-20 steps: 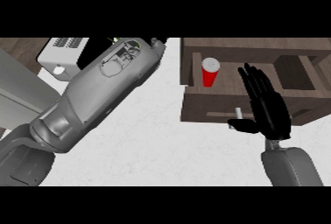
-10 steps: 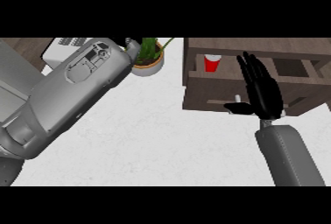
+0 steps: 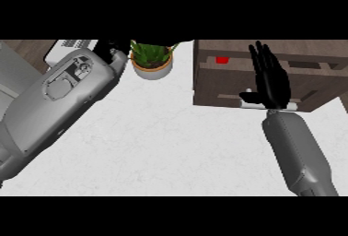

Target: Pick up the can, place it into the drawer and close the drawer

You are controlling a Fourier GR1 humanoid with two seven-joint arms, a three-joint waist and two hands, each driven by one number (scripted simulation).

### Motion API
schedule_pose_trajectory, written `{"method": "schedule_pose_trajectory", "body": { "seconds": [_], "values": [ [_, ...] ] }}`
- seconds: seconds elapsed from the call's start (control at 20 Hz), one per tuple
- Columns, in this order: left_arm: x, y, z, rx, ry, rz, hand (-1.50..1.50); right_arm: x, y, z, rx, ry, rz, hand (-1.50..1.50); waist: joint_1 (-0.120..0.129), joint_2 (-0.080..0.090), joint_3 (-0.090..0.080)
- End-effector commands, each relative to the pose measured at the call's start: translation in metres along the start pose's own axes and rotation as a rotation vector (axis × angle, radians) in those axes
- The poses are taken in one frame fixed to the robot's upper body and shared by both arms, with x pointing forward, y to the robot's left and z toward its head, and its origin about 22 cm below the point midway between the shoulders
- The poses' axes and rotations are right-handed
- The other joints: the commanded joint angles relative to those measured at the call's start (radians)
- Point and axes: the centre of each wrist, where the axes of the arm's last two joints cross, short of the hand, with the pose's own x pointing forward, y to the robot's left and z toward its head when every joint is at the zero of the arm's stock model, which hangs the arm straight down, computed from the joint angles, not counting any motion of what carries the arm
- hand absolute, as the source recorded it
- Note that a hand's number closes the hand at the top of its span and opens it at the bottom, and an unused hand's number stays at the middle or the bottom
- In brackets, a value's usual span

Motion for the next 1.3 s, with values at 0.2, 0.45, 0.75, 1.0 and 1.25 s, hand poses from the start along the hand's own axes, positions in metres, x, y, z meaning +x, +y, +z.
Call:
{"method": "schedule_pose_trajectory", "body": {
  "seconds": [0.2,0.45,0.75,1.0,1.25],
  "values": [
    [-0.016,0.009,0.024,-0.025,0.010,0.007,-1.50,0.008,0.009,-0.035,0.017,0.067,-0.015,-1.50,0.034,0.031,0.019],
    [-0.032,0.025,0.028,-0.021,0.008,-0.016,-1.50,0.013,-0.003,-0.065,-0.018,0.046,0.000,-1.50,0.022,0.036,0.018],
    [-0.031,0.029,0.040,-0.040,0.002,-0.013,-1.50,0.009,-0.018,-0.086,-0.031,0.068,0.008,-1.50,0.041,0.040,0.019],
    [-0.030,0.045,0.042,-0.033,0.016,-0.003,-1.50,0.040,-0.003,-0.083,-0.028,0.068,-0.034,-1.50,0.039,0.040,0.019],
    [-0.053,0.042,0.056,-0.052,0.009,-0.024,-1.50,0.038,-0.027,-0.108,-0.021,0.043,-0.075,-1.50,0.043,0.045,0.019]
  ]
}}
